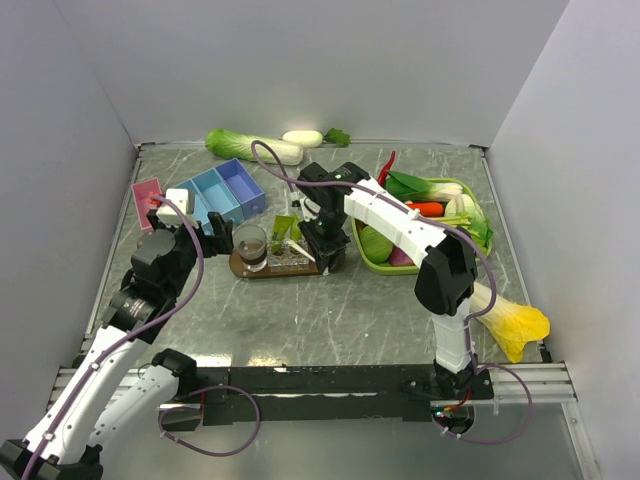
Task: Prepare toiletry sets of a toothbrush and toothpaste on the tray
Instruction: Place the toothbrush in the toothpaste holder.
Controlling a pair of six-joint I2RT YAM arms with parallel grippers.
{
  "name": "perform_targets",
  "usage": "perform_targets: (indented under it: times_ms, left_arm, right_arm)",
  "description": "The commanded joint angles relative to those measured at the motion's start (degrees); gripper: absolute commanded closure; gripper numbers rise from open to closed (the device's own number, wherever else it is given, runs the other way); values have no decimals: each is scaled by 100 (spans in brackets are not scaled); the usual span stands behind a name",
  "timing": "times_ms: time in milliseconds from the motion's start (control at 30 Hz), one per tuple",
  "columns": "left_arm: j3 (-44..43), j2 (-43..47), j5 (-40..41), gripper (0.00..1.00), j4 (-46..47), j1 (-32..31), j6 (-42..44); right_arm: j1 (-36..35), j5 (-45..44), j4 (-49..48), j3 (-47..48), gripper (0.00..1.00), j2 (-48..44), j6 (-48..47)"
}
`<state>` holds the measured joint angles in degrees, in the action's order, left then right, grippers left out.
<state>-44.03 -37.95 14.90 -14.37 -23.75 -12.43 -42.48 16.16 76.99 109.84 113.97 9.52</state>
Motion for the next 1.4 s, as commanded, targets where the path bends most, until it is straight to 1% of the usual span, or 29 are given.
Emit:
perform_targets:
  times_ms: [0,133,267,600,833,1133,1200,1267,1300,1367]
  left_arm:
    - [35,86,-4,3,242,19,135]
    - [35,78,-4,3,242,19,135]
    - [35,86,-13,3,242,19,135]
    - [52,86,-22,3,251,19,135]
    - [44,69,-48,3,259,19,118]
    - [70,8,-74,3,268,19,126]
    - [61,-10,-83,3,277,28,118]
    - [70,-19,-92,3,277,28,118]
    - [70,-36,-92,3,277,28,109]
    - [61,-54,-92,3,277,28,109]
  right_arm:
    - [38,-8,782,327,77,72,68]
    - [38,-34,800,424,71,81,76]
    - [38,-69,809,485,62,90,68]
    - [38,-105,791,600,49,64,76]
    - [38,-148,730,617,45,2,85]
    - [38,-403,449,670,44,-314,164]
    - [29,-456,81,609,44,-541,269]
    - [38,-500,-323,329,45,-761,375]
    - [38,-491,-786,179,46,-997,480]
    - [29,-491,-1307,-260,48,-1218,621]
